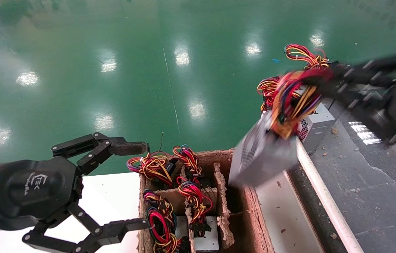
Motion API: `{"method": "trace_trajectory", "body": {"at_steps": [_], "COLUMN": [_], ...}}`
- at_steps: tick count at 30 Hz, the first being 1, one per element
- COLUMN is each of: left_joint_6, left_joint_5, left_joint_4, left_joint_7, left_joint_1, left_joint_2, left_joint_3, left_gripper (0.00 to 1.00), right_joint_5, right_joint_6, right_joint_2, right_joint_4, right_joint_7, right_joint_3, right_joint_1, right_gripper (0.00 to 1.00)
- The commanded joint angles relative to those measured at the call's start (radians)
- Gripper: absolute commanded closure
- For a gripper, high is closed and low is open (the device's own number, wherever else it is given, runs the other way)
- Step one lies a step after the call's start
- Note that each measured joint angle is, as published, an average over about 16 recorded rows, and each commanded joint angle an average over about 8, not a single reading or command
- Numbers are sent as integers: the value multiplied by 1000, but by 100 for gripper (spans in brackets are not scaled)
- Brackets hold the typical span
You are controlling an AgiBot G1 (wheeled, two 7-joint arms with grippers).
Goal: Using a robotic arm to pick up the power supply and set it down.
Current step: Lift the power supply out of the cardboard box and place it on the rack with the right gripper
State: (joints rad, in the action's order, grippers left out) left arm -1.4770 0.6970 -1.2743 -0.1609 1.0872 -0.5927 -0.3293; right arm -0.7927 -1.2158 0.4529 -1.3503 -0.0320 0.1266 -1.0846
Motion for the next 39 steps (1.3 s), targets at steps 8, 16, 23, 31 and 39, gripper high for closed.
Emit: {"method": "trace_trajectory", "body": {"at_steps": [8, 16, 23, 31, 39], "left_joint_6": [0, 0, 0, 0, 0], "left_joint_5": [0, 0, 0, -1, -1], "left_joint_4": [0, 0, 0, 0, 0], "left_joint_7": [0, 0, 0, 0, 0], "left_joint_1": [0, 0, 0, 0, 0], "left_joint_2": [0, 0, 0, 0, 0], "left_joint_3": [0, 0, -1, -1, -1], "left_gripper": [0, 0, 0, 0, 0], "right_joint_5": [-77, -138, -133, -158, -210], "right_joint_6": [200, 381, 427, 503, 542], "right_joint_2": [-79, -149, -187, -182, -143], "right_joint_4": [6, 1, 4, 8, 9], "right_joint_7": [-26, 24, 20, 18, 32], "right_joint_3": [-68, -110, -164, -190, -129], "right_joint_1": [72, 192, 310, 422, 389], "right_gripper": [100, 100, 100, 100, 100]}}
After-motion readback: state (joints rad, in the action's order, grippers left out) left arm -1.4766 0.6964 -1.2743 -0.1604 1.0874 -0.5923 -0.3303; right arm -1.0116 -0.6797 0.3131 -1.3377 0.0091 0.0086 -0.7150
